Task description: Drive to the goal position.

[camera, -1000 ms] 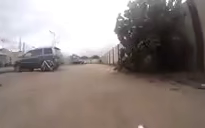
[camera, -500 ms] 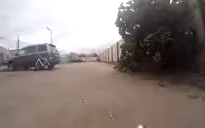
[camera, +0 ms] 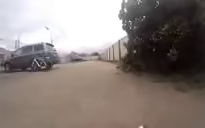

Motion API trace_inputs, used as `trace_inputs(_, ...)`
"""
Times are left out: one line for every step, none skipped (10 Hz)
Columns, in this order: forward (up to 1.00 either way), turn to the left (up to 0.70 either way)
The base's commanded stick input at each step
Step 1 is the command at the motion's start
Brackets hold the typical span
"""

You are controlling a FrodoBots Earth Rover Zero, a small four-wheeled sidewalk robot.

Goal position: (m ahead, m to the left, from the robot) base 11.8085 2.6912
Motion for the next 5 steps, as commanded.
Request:
trace_inputs(1.0,0.0)
trace_inputs(1.0,0.14)
trace_inputs(1.0,0.27)
trace_inputs(1.0,0.27)
trace_inputs(1.0,0.0)
